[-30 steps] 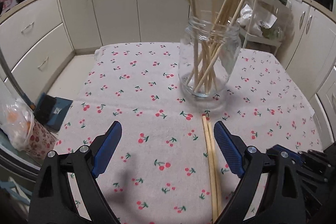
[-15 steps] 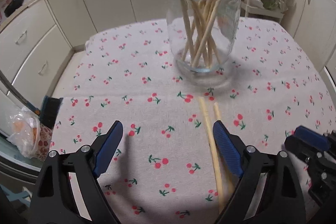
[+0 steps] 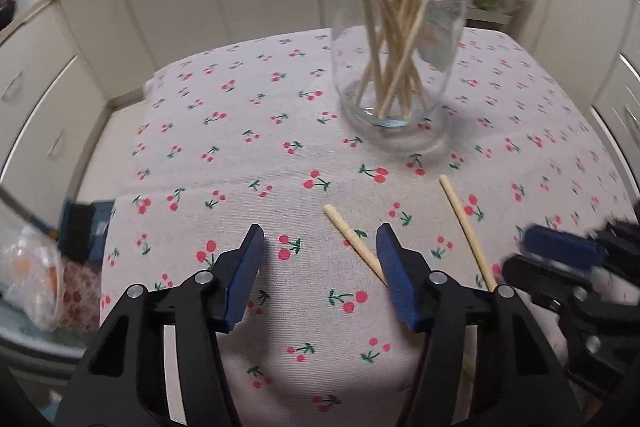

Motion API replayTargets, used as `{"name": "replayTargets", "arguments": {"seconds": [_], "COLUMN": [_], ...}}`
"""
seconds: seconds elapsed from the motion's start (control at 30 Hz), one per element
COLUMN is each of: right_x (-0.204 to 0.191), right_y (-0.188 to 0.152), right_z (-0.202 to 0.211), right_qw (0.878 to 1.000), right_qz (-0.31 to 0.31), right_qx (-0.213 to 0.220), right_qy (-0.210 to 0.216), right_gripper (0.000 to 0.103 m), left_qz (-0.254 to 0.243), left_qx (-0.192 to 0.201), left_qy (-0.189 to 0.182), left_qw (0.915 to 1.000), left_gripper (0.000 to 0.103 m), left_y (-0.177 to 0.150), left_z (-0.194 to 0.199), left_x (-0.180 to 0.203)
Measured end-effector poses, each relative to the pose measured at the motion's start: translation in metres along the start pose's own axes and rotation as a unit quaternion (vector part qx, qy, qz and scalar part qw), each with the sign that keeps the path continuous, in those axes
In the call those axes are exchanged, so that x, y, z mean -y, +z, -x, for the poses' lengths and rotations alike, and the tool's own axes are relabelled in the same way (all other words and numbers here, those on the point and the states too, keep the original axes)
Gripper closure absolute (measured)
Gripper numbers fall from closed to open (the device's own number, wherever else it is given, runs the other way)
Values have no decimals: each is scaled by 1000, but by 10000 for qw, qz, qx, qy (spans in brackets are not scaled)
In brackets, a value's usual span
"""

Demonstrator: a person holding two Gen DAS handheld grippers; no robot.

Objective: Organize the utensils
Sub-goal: 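Grasp a wooden stick with the left tool while the right tool grasps another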

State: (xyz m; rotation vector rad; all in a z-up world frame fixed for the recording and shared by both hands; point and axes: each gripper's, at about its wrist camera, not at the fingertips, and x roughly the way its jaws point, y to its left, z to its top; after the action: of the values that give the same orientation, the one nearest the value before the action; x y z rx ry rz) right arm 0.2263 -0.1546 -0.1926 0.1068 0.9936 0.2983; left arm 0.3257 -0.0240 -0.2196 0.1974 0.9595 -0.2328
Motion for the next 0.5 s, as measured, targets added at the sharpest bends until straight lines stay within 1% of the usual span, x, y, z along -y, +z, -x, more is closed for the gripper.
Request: {"name": "replayTargets", "arguments": {"seconds": [0.13,0.17,0.2,0.23,0.33,0.43,0.5], "right_x": [-8,-7,-4,0,17,27,26], "right_y": [-1,-1,-1,-1,-1,1,4], "right_z": [-4,-4,-2,-1,4,6,4], "right_qw": [9993,9990,9989,9988,9988,9992,9993], "right_qz": [338,354,330,295,65,-139,-75], "right_qx": [-60,-89,-107,-122,-155,-176,-178], "right_qy": [-171,-247,-312,-358,-452,-330,-321], "right_gripper": [76,77,77,77,77,77,77], "left_qz": [-477,-638,-744,-904,-1181,-1343,-1392], "left_qx": [87,150,177,196,196,193,158], "left_qy": [-455,-514,-564,-698,-949,-1129,-1250], "left_qw": [9978,9965,9955,9933,9883,9843,9822], "left_gripper": [52,52,53,55,58,59,59], "left_y": [0,1,1,2,5,6,6], "left_z": [0,0,-1,-1,-3,-2,-3], "left_x": [2,3,6,10,17,21,23]}}
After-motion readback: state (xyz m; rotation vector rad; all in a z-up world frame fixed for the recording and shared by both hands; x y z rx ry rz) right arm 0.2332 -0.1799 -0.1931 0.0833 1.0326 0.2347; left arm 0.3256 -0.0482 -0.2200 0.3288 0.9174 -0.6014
